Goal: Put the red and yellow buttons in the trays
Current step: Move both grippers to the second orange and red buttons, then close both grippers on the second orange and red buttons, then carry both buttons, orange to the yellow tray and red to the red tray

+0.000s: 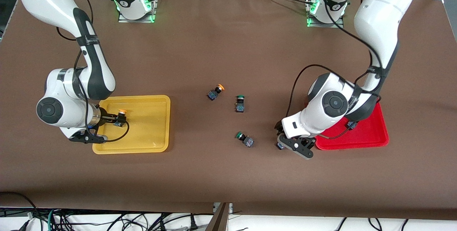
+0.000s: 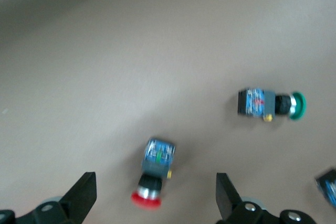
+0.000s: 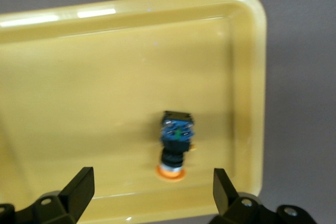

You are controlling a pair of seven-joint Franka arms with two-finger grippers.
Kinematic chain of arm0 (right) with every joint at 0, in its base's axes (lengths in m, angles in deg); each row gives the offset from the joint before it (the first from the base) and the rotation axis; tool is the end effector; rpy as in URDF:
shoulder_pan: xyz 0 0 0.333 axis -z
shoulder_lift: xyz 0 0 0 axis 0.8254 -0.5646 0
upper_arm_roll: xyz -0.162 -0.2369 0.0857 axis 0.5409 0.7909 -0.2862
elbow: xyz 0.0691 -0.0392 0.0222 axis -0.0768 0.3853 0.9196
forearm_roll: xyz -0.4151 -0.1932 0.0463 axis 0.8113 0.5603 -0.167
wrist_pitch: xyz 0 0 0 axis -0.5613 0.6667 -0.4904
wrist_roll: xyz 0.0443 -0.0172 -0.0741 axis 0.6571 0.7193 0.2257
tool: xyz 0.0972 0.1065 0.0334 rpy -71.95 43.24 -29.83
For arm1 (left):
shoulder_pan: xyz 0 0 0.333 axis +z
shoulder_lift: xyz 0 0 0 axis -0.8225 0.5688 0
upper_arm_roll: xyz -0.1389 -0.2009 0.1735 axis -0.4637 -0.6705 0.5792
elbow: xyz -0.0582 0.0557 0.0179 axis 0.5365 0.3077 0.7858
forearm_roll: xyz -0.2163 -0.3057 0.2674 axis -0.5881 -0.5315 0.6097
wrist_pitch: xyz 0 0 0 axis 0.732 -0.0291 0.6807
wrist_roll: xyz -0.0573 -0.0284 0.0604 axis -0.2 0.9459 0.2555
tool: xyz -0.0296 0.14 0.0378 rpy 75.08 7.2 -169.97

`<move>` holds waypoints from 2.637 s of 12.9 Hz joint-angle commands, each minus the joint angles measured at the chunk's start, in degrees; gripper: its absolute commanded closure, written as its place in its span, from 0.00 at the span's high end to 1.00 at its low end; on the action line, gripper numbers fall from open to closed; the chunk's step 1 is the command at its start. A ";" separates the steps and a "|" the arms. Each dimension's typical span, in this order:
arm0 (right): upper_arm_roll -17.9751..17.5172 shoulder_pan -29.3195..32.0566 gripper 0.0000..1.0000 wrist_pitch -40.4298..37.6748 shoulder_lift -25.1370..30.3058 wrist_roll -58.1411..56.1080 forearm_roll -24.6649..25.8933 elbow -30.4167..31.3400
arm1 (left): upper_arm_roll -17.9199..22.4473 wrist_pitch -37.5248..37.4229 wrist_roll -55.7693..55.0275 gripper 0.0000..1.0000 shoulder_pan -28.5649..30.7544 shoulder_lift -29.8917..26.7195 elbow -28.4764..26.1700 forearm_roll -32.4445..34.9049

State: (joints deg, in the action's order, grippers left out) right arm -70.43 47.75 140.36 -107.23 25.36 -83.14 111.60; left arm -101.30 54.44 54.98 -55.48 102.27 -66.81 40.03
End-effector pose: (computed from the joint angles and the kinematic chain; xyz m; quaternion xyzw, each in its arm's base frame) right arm 0.7168 0.0635 0.1920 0.9951 -0.0534 -0.0817 0.0129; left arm 0.7531 -0.2932 0.1914 0.9616 -0.2535 0.0837 0.0639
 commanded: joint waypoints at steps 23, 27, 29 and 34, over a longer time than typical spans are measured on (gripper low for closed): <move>-10.02 -27.18 1.00 13.92 -9.11 72.78 -0.64 0.44 | 1.17 1.13 4.74 0.00 0.68 4.03 -0.84 8.82; -10.02 -27.62 0.96 15.15 -9.90 72.78 -0.55 0.71 | 1.17 -12.06 5.79 0.00 1.99 -2.47 -0.75 9.34; -9.94 -27.63 0.62 15.42 -9.99 72.70 -0.55 0.71 | 1.17 -15.68 11.13 0.00 3.30 -4.93 -0.84 9.17; -9.76 -27.10 0.00 16.47 -9.91 70.95 -0.29 0.36 | 1.17 -28.67 20.83 0.01 8.76 -7.06 -1.80 8.73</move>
State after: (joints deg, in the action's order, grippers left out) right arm -80.76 20.84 156.44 -117.56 96.86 -84.14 112.16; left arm -99.83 29.37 73.74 -48.39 96.44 -66.59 48.09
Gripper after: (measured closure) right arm 0.581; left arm 0.590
